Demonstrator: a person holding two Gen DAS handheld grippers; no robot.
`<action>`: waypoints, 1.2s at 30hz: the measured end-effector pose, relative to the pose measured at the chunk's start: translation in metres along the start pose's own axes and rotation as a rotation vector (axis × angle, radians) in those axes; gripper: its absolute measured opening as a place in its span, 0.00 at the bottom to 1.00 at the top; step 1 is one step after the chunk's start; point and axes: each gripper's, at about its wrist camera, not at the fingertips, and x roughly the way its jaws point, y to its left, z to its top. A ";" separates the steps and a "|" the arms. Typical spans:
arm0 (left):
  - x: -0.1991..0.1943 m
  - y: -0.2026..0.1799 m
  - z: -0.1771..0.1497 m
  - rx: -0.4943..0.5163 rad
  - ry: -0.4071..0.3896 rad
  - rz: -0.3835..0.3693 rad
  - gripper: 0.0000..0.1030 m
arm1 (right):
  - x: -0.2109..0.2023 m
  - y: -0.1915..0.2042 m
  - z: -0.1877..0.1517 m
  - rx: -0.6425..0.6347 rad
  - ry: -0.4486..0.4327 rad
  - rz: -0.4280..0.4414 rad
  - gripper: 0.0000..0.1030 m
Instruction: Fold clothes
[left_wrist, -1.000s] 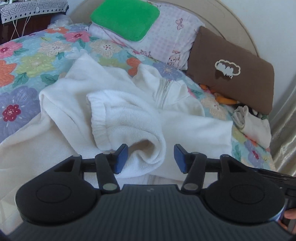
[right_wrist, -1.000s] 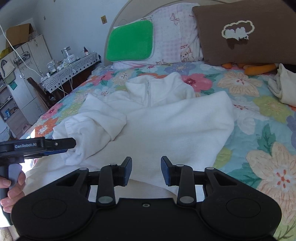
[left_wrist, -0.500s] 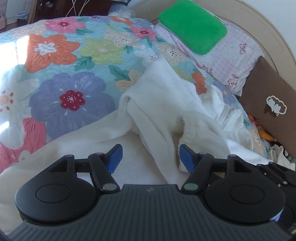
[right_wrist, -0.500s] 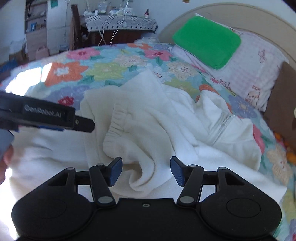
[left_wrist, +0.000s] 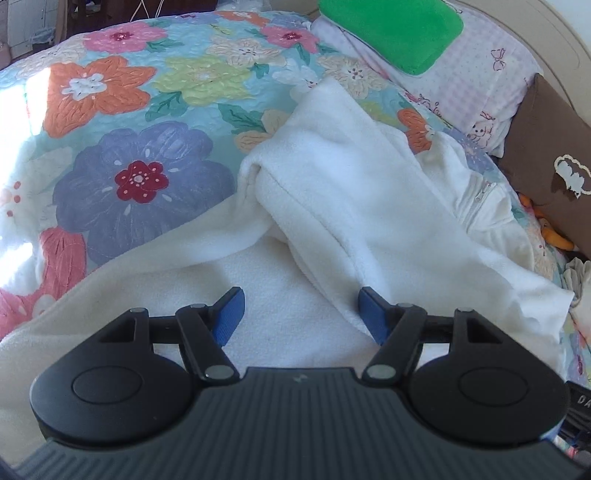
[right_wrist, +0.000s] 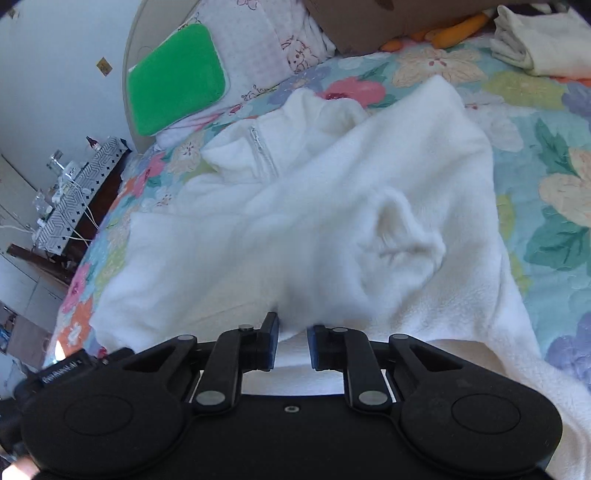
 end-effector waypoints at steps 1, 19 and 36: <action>-0.002 -0.002 0.000 0.007 -0.008 -0.019 0.66 | -0.003 0.000 0.000 -0.011 -0.003 0.010 0.23; 0.038 -0.023 0.004 -0.028 0.012 -0.139 0.54 | 0.018 -0.045 0.059 0.099 0.071 0.016 0.65; 0.037 -0.046 -0.001 0.129 0.006 -0.041 0.32 | 0.015 -0.032 0.082 -0.320 -0.133 -0.266 0.47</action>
